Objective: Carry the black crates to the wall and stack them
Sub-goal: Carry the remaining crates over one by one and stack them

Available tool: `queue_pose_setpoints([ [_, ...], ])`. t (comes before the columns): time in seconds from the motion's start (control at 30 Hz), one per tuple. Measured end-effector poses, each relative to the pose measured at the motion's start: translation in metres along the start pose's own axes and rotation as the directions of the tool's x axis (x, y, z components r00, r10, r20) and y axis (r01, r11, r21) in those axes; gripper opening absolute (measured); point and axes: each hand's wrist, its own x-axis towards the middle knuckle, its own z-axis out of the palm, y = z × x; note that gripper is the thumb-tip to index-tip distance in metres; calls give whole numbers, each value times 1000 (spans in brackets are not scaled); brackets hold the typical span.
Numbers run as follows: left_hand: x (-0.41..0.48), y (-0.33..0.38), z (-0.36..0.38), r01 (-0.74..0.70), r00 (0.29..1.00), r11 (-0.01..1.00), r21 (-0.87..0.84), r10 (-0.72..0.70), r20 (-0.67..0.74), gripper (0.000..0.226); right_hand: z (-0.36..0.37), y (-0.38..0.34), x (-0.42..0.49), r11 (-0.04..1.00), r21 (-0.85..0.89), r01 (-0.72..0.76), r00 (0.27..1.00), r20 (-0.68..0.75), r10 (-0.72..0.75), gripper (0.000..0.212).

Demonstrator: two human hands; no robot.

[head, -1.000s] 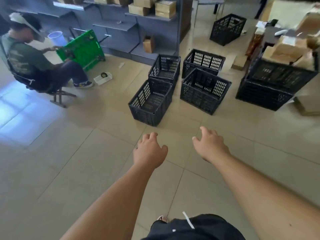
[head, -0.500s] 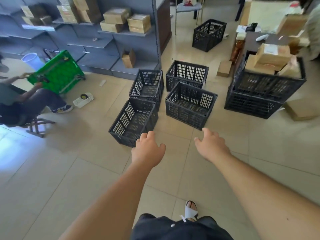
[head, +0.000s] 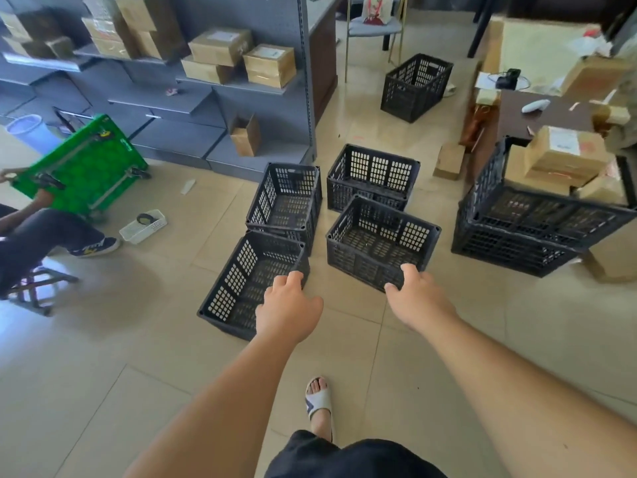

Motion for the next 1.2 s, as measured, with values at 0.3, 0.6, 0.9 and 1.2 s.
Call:
queue_pose_setpoints([
  [0.3,150,51,-46,-126,988,986,107,114,104,63,-29,-38,109,981,93,-173,984,-17,175,56],
  [0.6,272,160,-36,-249,959,952,179,218,179,60,-74,-3,232,931,208,-299,951,-20,309,48],
  [0.9,381,244,-21,-241,948,939,246,174,265,59,-118,35,361,888,225,-402,916,90,392,52],
  [1.2,500,286,-5,-200,909,953,229,93,407,56,-134,53,472,753,325,-572,820,206,534,48],
])
